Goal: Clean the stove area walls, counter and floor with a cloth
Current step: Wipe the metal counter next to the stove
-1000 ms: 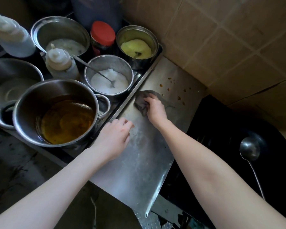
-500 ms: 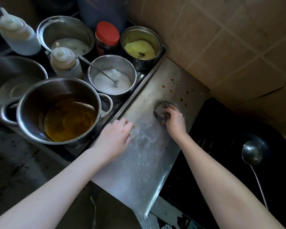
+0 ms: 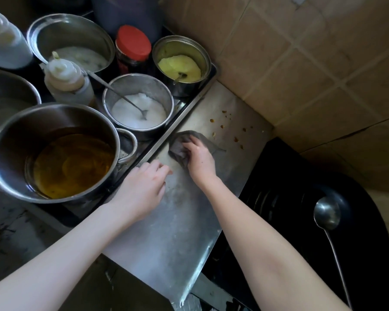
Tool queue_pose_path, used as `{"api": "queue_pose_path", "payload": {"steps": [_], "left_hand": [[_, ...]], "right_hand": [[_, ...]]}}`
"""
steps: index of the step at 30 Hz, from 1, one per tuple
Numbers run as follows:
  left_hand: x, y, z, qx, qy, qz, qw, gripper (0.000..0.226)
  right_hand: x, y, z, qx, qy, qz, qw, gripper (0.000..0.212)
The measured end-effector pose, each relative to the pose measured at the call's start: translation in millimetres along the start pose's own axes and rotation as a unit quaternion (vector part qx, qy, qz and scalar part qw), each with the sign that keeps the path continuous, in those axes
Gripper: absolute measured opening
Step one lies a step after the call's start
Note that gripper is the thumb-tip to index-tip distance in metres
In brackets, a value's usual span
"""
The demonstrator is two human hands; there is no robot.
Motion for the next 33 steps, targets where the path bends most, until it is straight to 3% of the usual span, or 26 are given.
{"api": "queue_pose_path", "payload": {"steps": [2,8,12,18,23,25,29,33], "left_hand": [[-1.8,-6.7,-0.9,-0.009,0.014,0.008,1.000,0.028],[-9.9,-23.9,-9.3,-0.018,0.038,0.000,0.999,0.028],[-8.6,-26.8,-12.8,-0.020,0.036,-0.002,0.999,0.027],[-2.0,-33.0,-12.5,-0.017,0.037,0.014,0.999,0.029],[-0.4,-44.9,-5.4,-0.029,0.020,0.009,0.999,0.026],[-3.4,-49.6,-5.1,-0.032,0.025,0.009,0.999,0.025],[-6.2,-54.5,-8.6,-0.026,0.029,0.008,0.999,0.027],[-5.2,-53.8,-9.9,-0.023,0.039,0.017,0.999,0.027]], "right_hand": [[-15.3,-5.3,9.6,-0.027,0.001,-0.022,0.999,0.036],[-86.8,-4.8,43.7,-0.117,0.046,-0.207,0.970,0.044],[-99.0,-17.1,50.3,-0.150,0.048,-0.241,0.958,0.043],[-69.9,-49.8,39.3,-0.102,0.016,-0.185,0.977,0.047],[-50.5,-54.6,29.9,0.018,0.033,0.014,0.999,0.041],[-62.1,-53.6,33.3,0.029,0.044,0.032,0.998,0.042],[-92.6,-49.7,49.6,-0.051,0.016,-0.072,0.996,0.038],[-122.4,-55.0,62.6,-0.122,0.042,-0.200,0.971,0.040]]}}
Point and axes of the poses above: each hand's wrist, its own y-axis away from the middle knuckle, its own z-axis out of the back of the hand, x = y × z, the point moved 2 cm from there along -y, towards the middle knuckle, and after that the axes turned 7 degrees about -x, right-handed, at the moved point
